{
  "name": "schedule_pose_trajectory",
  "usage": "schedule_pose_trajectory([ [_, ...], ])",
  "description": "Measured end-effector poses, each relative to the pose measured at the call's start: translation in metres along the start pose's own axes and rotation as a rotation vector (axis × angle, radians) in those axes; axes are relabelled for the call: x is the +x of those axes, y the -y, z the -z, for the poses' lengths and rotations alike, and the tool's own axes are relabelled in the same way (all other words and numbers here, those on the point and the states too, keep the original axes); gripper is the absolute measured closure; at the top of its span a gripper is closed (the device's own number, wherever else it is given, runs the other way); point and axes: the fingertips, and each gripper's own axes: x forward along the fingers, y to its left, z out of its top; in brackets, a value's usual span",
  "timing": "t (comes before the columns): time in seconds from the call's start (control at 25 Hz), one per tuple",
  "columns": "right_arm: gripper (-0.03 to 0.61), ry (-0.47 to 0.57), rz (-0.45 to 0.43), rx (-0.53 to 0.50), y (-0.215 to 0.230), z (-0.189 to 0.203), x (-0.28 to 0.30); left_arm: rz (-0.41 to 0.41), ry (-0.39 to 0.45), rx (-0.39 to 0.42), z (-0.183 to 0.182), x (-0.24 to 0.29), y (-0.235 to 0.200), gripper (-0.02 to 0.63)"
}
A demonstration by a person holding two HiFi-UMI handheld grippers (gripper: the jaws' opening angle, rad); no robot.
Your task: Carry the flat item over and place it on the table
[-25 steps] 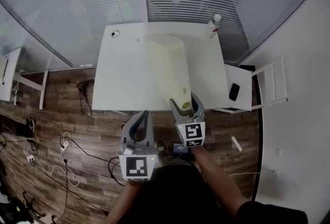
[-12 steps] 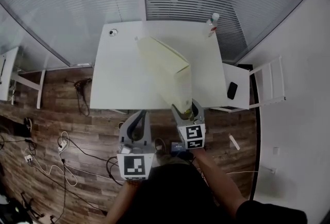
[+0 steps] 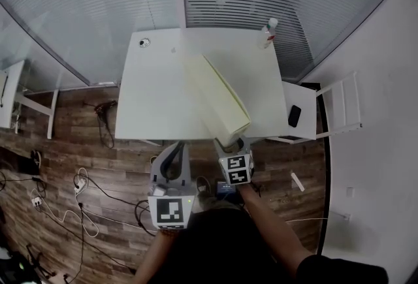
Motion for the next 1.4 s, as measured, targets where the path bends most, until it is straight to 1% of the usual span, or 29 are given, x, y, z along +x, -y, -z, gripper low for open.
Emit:
schedule_pose_trajectory([
  [0.16, 0.295, -0.034, -0.004, -0.001, -0.001, 0.009, 0.007, -0.010, -0.009, -0.006, 0.002, -0.002, -0.003, 0.612],
  [0.32, 0.296, -0.046, -0.012, 0.002, -0.002, 0.009, 0.017, 0.003, 0.022, 0.066, 0.005, -0.002, -0.006, 0.612],
  [0.44, 0.296, -0.050, -0.017, 0.000, -0.002, 0.003, 0.027, -0.011, 0.008, 0.011, 0.003, -0.003, -0.005, 0.612],
  [0.52, 0.296, -0.049, -0.015, -0.029, -0.002, -0.001, 0.035, -0.011, 0.007, 0.022, 0.005, -0.003, -0.006, 0.614],
  [0.64, 0.295, -0.039, -0.019, -0.042, -0.003, -0.007, 0.045, -0.024, -0.014, -0.004, 0.007, -0.003, -0.009, 0.614],
  [0.68, 0.295, -0.034, -0.021, -0.039, -0.004, -0.009, 0.048, -0.025, -0.012, -0.002, 0.008, -0.002, -0.010, 0.614],
  [0.8, 0.291, -0.024, -0.013, -0.045, -0.002, -0.014, 0.053, -0.017, 0.002, 0.043, 0.012, 0.001, -0.014, 0.614],
  [0.92, 0.291, -0.005, 0.000, -0.033, -0.001, -0.019, 0.060, -0.027, -0.012, 0.012, 0.011, 0.004, -0.017, 0.614],
  [1.04, 0.294, -0.004, 0.010, -0.009, 0.000, -0.022, 0.065, -0.018, -0.018, 0.029, 0.012, 0.009, -0.022, 0.614],
  [1.12, 0.296, -0.002, 0.006, 0.020, -0.002, -0.022, 0.071, -0.022, -0.036, -0.009, 0.009, 0.011, -0.027, 0.612],
  [1.16, 0.296, -0.005, 0.005, 0.021, -0.002, -0.023, 0.073, -0.019, -0.039, -0.009, 0.008, 0.013, -0.030, 0.612],
  [1.28, 0.296, -0.004, 0.002, 0.018, -0.004, -0.029, 0.079, 0.000, -0.030, 0.030, 0.006, 0.022, -0.042, 0.612],
  [1.4, 0.298, -0.014, 0.000, 0.022, -0.009, -0.034, 0.088, 0.013, -0.036, 0.019, 0.006, 0.034, -0.056, 0.612],
])
